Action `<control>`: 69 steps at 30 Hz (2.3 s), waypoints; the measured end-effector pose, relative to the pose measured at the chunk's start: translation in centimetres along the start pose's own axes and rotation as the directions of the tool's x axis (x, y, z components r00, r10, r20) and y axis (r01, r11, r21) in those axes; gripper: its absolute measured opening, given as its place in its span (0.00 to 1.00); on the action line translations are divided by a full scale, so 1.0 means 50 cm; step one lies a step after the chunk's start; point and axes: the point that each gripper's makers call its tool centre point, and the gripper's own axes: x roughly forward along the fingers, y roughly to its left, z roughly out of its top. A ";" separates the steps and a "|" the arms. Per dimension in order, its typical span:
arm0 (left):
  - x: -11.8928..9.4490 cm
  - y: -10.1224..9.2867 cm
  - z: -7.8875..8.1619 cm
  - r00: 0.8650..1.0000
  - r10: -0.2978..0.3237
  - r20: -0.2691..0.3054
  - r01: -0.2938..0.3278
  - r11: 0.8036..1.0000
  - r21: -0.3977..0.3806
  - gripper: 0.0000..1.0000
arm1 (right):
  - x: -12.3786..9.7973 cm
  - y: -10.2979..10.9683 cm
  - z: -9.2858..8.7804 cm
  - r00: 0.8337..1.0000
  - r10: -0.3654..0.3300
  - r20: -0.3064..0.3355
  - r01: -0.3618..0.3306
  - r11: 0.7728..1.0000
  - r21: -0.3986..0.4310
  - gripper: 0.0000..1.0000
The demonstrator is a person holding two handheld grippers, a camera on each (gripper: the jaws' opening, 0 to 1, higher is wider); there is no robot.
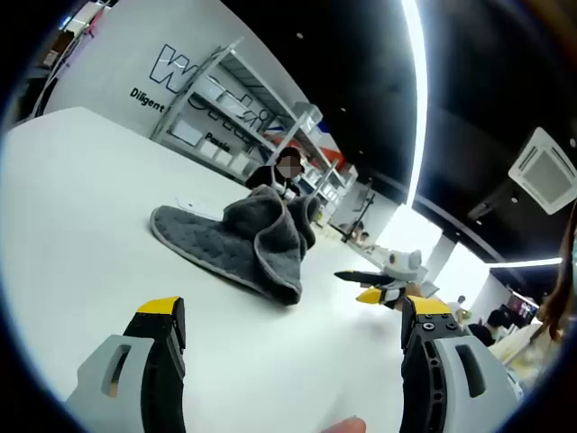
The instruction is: Fold the towel on the table until its edges align and the towel forms a compact rectangular stack.
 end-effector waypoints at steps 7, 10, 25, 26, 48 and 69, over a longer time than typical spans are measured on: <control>0.001 0.005 0.003 1.000 0.001 -0.002 -0.001 1.000 0.000 0.98 | 0.002 0.001 -0.004 1.000 0.002 -0.005 -0.002 1.000 -0.001 1.00; 0.001 0.005 0.002 1.000 0.002 -0.003 -0.002 1.000 0.000 0.98 | 0.003 0.000 -0.004 1.000 0.003 -0.006 -0.003 1.000 -0.002 1.00; 0.005 0.009 0.000 1.000 -0.001 -0.016 0.001 1.000 0.007 0.98 | 0.007 0.002 -0.008 1.000 0.012 -0.016 -0.012 1.000 -0.010 1.00; 0.006 0.008 -0.002 1.000 -0.002 -0.020 0.002 1.000 0.008 0.98 | 0.007 0.002 -0.009 1.000 0.013 -0.018 -0.013 1.000 -0.011 1.00; 0.016 0.008 0.001 0.999 -0.001 -0.035 0.001 1.000 0.016 0.98 | 0.016 0.024 0.009 0.999 0.054 0.002 -0.054 0.998 -0.033 0.99; 0.012 0.004 -0.001 0.999 0.000 -0.036 0.001 1.000 0.019 0.98 | 0.027 0.102 0.071 0.975 0.152 0.164 -0.145 0.988 -0.055 0.81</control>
